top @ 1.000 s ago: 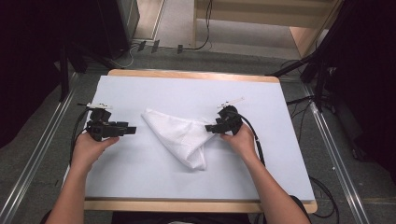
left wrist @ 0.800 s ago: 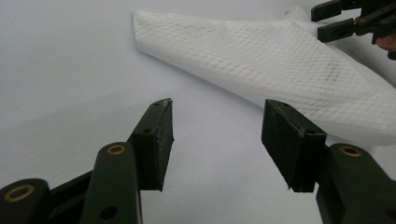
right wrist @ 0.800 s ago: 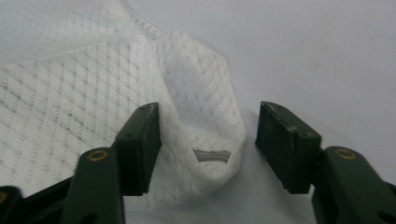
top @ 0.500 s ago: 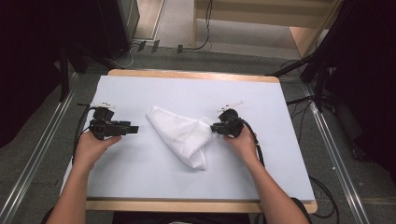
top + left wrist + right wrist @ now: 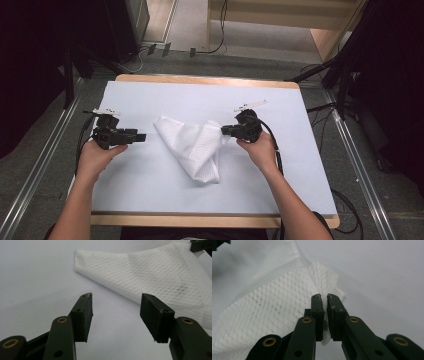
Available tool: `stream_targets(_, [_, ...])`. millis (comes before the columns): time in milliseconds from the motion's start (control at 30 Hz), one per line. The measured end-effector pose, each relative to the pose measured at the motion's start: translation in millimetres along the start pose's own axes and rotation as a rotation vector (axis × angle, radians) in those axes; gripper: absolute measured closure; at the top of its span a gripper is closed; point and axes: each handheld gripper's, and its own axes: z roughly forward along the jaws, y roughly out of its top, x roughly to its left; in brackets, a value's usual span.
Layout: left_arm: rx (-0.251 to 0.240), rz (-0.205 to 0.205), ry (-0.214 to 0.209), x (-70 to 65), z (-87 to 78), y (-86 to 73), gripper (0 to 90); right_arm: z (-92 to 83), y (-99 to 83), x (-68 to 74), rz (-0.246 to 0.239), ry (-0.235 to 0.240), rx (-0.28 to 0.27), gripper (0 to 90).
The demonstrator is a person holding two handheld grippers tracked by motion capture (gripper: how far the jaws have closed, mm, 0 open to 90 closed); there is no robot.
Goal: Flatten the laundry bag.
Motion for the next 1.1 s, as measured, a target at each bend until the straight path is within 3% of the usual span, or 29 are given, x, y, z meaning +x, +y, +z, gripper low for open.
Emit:
stream_targets(300, [-0.009, -0.011, 0.006, 1.4, -4.5, -0.4, 44.5, -0.8, 16.1, 32.9, -0.059, 0.083, -0.021, 85.7])
stream_targets(667, [-0.028, -0.026, 0.015, 5.7, -11.7, -2.3, 44.4, 18.0, 30.7, 81.0, -0.164, 0.167, 0.005, 85.6])
stream_targets(1100, [-0.04, -0.033, 0.02, 8.6, -15.4, -3.1, 44.4, 47.3, 33.6, 120.6, -0.217, 0.257, 0.041, 85.5])
